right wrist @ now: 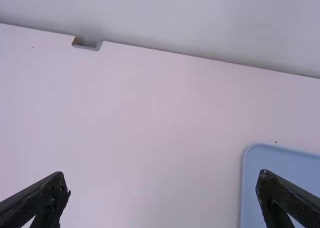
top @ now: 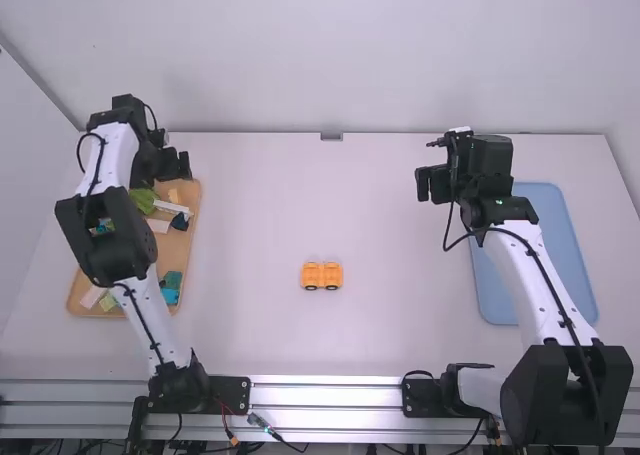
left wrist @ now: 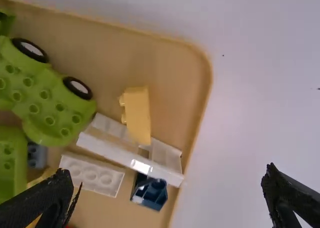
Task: Assemble lego blocks to make yellow taxi
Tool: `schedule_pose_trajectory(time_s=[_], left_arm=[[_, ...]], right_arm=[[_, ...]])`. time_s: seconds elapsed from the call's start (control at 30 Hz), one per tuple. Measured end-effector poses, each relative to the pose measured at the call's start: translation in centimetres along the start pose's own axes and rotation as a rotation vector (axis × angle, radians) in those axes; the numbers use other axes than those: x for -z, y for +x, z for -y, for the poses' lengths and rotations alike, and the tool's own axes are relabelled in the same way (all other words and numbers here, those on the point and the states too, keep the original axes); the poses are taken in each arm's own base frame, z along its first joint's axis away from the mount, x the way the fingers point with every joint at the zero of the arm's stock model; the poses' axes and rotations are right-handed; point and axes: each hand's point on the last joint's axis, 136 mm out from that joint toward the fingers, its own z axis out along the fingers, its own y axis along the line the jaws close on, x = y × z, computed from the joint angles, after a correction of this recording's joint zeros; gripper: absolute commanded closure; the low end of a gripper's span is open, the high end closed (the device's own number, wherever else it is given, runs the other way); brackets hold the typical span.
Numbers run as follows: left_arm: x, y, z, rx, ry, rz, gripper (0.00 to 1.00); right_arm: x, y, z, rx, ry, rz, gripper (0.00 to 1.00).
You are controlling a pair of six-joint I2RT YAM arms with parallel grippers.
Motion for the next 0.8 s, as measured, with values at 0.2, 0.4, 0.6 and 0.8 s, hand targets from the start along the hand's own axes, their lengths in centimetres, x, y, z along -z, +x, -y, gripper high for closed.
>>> schedule_pose_trajectory(time_s=[0.2, 0.4, 0.6, 0.8], left_arm=[[-3.3, -0.4, -0.2, 0.004, 0.0, -0.016, 0.2], [-4.5, -1.2, -0.5, 0.0, -0.014, 0.034, 0.26], [-5.7, -0.3, -1.3, 0.01, -0.058, 0.014, 0.32], [-6.1, -0.5, -1.6, 0.009, -0.073, 0.029, 0.32]], right_arm=[[0.0, 0.0, 0.0, 0.0, 0.001, -0.001, 0.01], [0.0, 0.2, 0.0, 0.001, -0.001, -0.008, 0.01], [0.0, 0.5, -0.1, 0.002, -0.003, -0.022, 0.01], [0.0, 0.6, -0.1, 0.0, -0.003, -0.022, 0.01]])
